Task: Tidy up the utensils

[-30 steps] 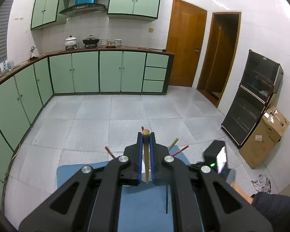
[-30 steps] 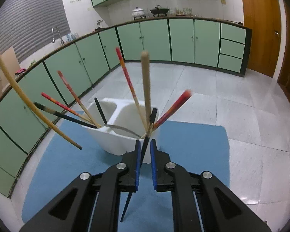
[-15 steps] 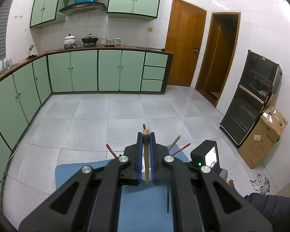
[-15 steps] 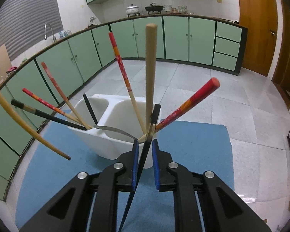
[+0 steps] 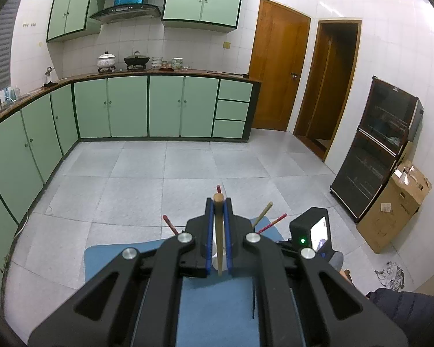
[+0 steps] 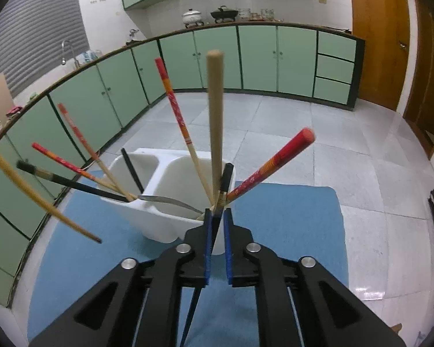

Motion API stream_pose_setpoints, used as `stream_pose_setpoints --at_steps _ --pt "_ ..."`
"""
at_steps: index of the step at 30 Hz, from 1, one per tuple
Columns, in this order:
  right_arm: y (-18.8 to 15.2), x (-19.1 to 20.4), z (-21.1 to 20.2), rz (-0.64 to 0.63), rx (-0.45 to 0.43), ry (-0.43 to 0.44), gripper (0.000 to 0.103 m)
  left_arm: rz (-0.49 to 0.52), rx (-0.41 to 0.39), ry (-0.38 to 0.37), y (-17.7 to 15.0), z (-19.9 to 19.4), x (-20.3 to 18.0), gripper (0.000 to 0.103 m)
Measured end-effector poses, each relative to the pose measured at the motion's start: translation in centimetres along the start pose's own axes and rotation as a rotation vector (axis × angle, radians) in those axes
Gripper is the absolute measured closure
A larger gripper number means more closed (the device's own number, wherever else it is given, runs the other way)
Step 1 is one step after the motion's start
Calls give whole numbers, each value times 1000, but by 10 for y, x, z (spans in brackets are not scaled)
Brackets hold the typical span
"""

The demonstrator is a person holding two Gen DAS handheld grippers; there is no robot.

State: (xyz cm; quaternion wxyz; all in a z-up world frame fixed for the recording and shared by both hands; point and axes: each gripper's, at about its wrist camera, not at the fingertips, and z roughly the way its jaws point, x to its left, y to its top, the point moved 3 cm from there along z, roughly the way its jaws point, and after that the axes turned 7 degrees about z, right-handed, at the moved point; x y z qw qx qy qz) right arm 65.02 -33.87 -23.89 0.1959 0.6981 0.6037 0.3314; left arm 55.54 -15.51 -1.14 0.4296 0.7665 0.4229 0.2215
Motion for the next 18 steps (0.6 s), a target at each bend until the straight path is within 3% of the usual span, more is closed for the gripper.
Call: stream_pose_setpoints --at_steps 7,18 --pt "-5 0 -1 -8 -8 10 94 -7 5 -10 -3 3 3 97" --pt "-6 -4 -47 13 -81 44 96 -17 -23 -3 11 1 8 97"
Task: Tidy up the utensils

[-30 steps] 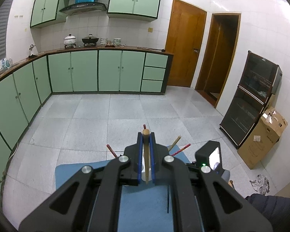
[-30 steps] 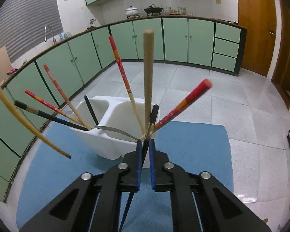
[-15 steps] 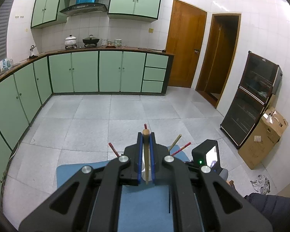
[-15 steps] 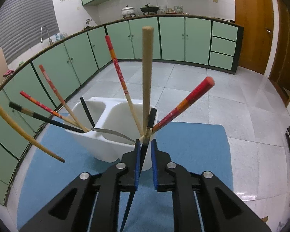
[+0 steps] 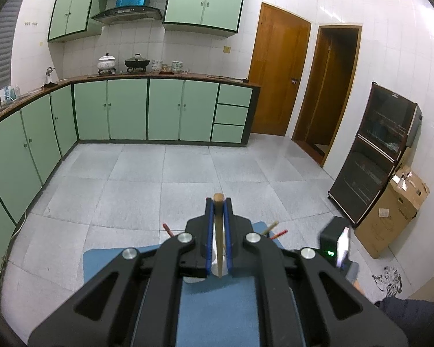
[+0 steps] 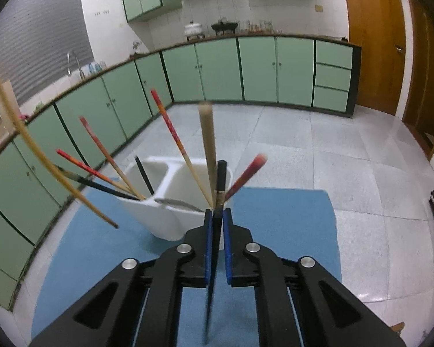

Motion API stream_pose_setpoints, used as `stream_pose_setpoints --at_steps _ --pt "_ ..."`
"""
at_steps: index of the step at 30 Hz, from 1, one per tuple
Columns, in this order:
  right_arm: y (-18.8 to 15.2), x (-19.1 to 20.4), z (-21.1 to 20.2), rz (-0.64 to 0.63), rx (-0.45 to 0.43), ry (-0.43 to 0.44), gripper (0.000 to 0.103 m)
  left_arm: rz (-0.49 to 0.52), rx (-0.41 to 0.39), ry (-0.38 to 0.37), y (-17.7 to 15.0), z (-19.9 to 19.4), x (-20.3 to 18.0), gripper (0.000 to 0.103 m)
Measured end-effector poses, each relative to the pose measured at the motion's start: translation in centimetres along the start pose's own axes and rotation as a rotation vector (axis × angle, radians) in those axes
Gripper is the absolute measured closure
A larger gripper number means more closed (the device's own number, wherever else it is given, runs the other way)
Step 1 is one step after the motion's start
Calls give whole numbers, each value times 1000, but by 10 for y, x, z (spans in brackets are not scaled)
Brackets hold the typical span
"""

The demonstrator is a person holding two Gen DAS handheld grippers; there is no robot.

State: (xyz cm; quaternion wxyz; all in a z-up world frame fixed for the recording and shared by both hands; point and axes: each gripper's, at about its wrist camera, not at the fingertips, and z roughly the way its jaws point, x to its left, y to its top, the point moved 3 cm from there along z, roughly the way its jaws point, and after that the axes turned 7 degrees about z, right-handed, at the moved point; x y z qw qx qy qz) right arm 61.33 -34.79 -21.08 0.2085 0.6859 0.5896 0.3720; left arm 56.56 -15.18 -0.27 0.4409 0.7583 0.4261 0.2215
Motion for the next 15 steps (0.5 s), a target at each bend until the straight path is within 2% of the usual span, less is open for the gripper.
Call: stream_pose_setpoints --at_steps 6,15 --pt "27 19 -46 -15 -102 76 96 -8 -21 19 18 7 1 97" --pt "59 50 -82 -71 -189 116 97 -23 22 60 20 31 15 97"
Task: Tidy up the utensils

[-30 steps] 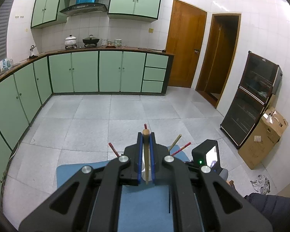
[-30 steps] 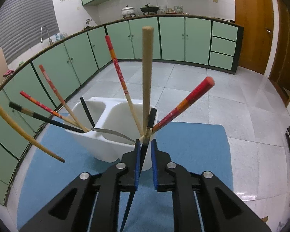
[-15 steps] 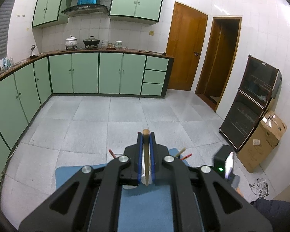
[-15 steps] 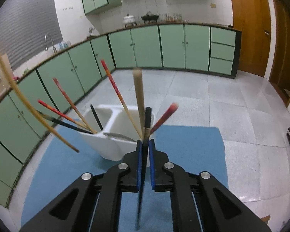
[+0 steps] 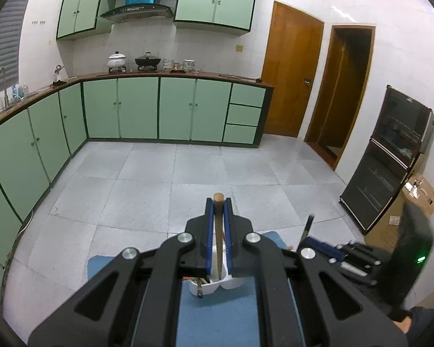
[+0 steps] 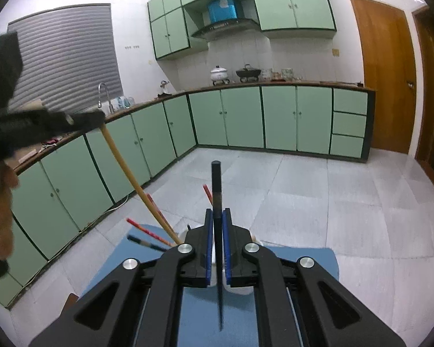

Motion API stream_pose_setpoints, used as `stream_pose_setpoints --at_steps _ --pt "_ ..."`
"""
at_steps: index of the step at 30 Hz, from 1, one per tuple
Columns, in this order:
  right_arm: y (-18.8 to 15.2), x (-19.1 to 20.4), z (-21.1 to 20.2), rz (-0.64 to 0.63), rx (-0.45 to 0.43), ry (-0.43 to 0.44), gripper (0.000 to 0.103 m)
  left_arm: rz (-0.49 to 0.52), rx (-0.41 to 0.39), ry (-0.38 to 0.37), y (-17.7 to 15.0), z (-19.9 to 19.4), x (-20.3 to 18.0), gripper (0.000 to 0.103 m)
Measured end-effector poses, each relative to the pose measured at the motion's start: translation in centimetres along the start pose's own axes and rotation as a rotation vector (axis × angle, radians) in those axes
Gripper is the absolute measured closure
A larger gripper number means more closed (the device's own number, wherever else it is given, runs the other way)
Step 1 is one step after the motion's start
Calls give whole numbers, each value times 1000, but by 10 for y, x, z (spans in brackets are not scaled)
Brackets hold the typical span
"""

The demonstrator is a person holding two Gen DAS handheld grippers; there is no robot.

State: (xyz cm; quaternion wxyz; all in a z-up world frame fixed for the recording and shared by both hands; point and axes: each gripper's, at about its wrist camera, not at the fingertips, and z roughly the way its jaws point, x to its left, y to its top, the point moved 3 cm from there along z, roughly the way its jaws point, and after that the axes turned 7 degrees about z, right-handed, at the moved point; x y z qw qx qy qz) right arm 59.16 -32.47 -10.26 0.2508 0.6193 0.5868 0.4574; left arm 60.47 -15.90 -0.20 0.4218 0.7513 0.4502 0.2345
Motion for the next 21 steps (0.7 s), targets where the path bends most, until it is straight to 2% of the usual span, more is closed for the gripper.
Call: stream_pose_setpoints --at_steps 10,16,21 --pt "43 17 12 -63 -46 -19 97 -2 33 38 -5 36 14 97" --pt "43 11 33 -74 -37 -50 97 -7 58 32 -22 57 14 97" --pt "55 9 31 -81 -57 -53 97 -10 73 33 -29 64 13 97"
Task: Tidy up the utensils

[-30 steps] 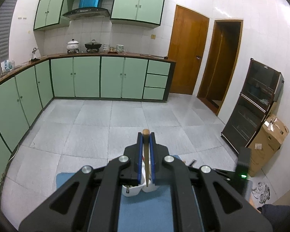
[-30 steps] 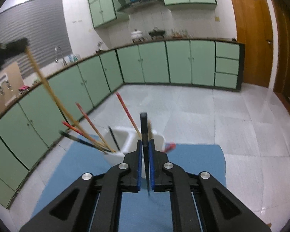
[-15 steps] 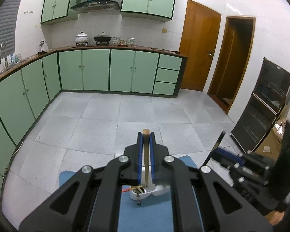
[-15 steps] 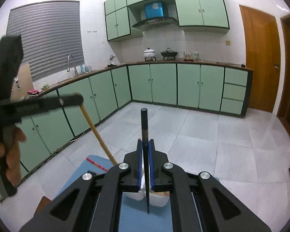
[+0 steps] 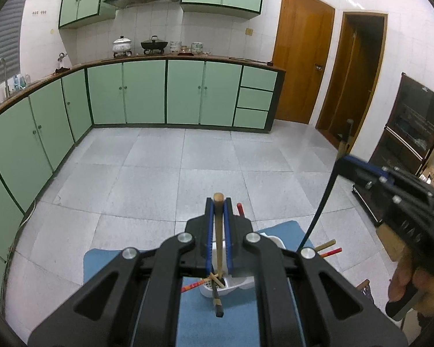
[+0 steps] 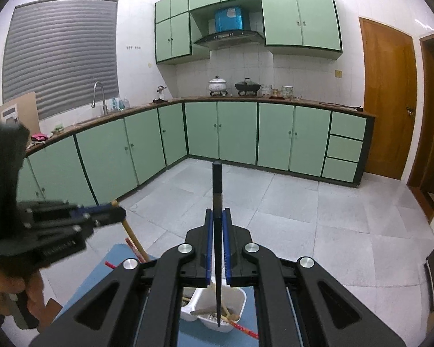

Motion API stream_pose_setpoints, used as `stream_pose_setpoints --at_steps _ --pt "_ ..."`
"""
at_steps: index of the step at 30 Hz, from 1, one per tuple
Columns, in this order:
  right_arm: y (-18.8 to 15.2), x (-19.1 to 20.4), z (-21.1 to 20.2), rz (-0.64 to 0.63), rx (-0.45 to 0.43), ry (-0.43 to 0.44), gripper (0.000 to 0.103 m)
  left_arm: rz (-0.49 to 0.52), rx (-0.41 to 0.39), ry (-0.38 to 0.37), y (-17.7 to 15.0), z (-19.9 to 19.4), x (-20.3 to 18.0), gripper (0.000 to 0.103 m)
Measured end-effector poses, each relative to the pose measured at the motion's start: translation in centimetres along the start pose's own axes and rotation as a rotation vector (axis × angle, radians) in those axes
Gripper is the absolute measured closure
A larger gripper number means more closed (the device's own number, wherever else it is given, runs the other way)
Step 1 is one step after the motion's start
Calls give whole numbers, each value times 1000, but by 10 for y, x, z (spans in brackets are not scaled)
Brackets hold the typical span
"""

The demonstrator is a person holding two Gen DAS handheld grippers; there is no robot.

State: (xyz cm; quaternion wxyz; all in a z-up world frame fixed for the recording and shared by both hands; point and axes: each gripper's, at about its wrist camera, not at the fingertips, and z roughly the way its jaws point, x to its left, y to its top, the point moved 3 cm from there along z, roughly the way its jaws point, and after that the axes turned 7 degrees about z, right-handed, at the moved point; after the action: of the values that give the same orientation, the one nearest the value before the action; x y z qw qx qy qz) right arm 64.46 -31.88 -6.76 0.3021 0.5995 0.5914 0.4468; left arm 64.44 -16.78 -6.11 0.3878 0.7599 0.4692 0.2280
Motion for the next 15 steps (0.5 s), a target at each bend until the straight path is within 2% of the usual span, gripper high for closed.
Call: stream_pose_setpoints --at_steps 7,13,14,15 --pt "-5 -3 4 -1 9 -5 97 8 13 5 -4 5 -1 97" --pt "-44 -9 21 -2 86 -13 97 8 51 4 -25 16 -2 95" --pt "-56 -9 27 -9 115 -16 97 11 54 5 -28 16 -2 92" --pt "-63 -10 28 -13 129 -17 97 14 55 9 -31 15 -3 74"
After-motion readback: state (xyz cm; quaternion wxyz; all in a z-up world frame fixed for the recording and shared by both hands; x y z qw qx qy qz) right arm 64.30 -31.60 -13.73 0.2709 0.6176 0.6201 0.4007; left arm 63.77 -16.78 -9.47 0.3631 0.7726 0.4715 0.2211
